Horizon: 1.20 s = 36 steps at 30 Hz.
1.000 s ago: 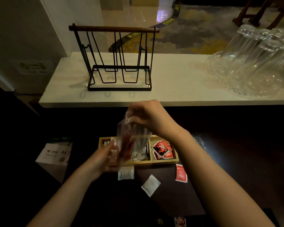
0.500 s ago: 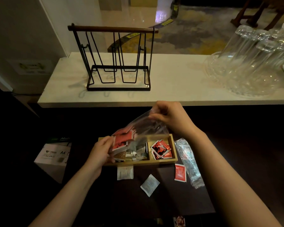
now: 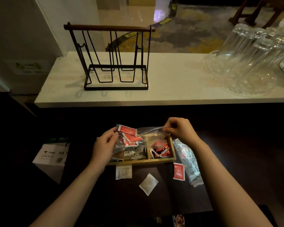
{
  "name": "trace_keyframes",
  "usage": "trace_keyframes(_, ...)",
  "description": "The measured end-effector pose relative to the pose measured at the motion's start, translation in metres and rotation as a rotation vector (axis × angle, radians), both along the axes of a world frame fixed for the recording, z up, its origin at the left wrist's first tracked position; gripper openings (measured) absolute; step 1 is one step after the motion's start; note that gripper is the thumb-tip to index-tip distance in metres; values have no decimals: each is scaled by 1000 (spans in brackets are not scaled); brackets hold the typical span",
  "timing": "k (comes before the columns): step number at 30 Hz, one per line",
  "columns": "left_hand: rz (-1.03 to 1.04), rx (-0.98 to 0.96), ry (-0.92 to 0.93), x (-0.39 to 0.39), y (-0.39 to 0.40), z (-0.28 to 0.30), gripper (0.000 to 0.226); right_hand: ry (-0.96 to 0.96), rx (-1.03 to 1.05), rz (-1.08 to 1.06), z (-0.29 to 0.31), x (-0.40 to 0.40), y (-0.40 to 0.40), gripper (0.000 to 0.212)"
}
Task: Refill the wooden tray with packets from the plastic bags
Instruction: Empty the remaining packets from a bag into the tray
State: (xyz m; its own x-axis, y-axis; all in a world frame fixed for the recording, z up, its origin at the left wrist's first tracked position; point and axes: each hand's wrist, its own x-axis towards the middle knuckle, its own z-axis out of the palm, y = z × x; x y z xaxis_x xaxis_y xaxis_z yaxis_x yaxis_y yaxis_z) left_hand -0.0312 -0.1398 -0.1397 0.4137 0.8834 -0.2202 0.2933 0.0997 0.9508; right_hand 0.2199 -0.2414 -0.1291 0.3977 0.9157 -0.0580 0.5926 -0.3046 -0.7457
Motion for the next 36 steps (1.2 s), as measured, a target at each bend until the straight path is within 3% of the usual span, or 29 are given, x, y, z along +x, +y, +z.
trace_keyframes(7, -57, 66, 26, 11, -7, -5, 24, 57, 5, -66, -20, 5, -7, 28)
trace_keyframes(17, -169, 358, 93, 19, -11, -6, 22, 94, -25, -144, -42, 6, -20, 23)
trace_keyframes(25, -193, 400, 126, 24, -13, -2, 28, 38, -66, -170, -60, 7, -22, 11)
trace_keyframes(29, -203, 427, 147, 25, -13, -4, 28, 27, -57, -164, -60, 3, -23, 24)
trace_keyframes(31, -200, 434, 144, 26, -12, -5, 27, 92, -31, -177, -62, 3, -24, 27)
trace_keyframes(34, -215, 447, 146, 28, -8, -8, 26, 274, 25, -236, -65, 1, -27, 8)
trace_keyframes(36, -240, 441, 160, 29, -8, -10, 27, 391, 40, -300, -68, -1, -32, 6)
